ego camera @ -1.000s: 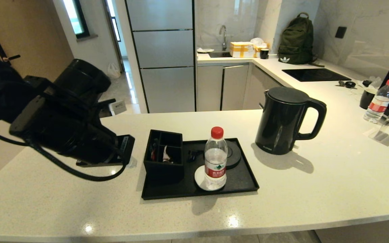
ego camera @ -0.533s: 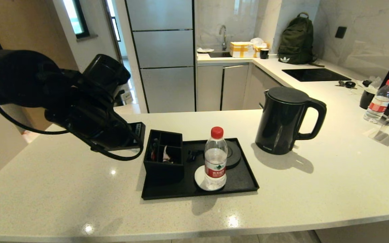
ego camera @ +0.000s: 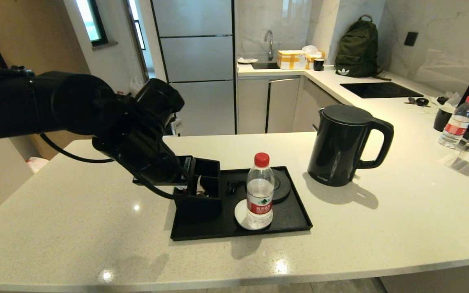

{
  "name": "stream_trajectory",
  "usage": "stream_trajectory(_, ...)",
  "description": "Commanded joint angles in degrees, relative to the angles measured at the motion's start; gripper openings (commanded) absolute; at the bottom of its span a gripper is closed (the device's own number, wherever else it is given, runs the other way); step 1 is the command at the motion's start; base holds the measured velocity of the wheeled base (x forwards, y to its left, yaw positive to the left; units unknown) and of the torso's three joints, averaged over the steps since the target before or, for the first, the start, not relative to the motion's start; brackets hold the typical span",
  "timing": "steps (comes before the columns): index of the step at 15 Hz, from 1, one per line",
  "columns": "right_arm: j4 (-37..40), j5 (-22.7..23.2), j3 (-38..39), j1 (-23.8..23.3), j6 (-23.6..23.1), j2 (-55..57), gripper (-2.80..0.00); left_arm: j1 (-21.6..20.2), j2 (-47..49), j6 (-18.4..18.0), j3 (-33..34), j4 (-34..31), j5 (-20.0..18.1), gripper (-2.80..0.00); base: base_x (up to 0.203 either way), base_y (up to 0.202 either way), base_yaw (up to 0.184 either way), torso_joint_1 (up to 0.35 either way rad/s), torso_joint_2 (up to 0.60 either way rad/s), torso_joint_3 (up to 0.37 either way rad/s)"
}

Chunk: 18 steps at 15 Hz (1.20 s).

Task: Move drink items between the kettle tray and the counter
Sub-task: Pick up the tea bag

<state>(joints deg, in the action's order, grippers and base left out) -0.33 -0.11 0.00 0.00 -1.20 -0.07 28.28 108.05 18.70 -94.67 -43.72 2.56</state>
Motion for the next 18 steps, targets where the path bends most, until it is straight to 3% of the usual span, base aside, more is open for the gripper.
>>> stream_trajectory(1, 0.0, 0.0, 0.1, 0.0, 0.0, 0.1, -2.80, 0.1, 4.1, 0.1, -2.3, 0.0, 0.2, -2.80, 0.000, 0.000, 0.000, 0.000, 0.00, 0.000)
stream_trajectory(7, 0.0, 0.0, 0.1, -0.1, 0.0, 0.1, -2.80, -0.1, 11.9, 1.2, -10.4, 0.1, 1.8, -2.80, 0.000, 0.000, 0.000, 0.000, 0.00, 0.000)
stream_trajectory(11, 0.0, 0.0, 0.1, 0.0, 0.0, 0.1, -2.80, -0.1, 11.9, 1.2, -10.5, 0.1, 1.9, -2.80, 0.000, 0.000, 0.000, 0.000, 0.00, 0.000)
stream_trajectory(12, 0.0, 0.0, 0.1, 0.0, 0.0, 0.1, -2.80, -0.1, 12.2, 1.6, -10.8, 0.2, 2.2, -2.55, 0.000, 0.000, 0.000, 0.000, 0.00, 0.000)
stream_trajectory(13, 0.0, 0.0, 0.1, 0.0, 0.0, 0.1, -2.80, -0.1, 12.3, 1.7, -10.8, 0.3, 2.4, 0.00, 0.000, 0.000, 0.000, 0.000, 0.00, 0.000)
stream_trajectory(18, 0.0, 0.0, 0.1, 0.0, 0.0, 0.1, -2.80, 0.0, 13.0, 2.3, -11.1, 0.5, 3.5, 0.00, 0.000, 0.000, 0.000, 0.000, 0.00, 0.000)
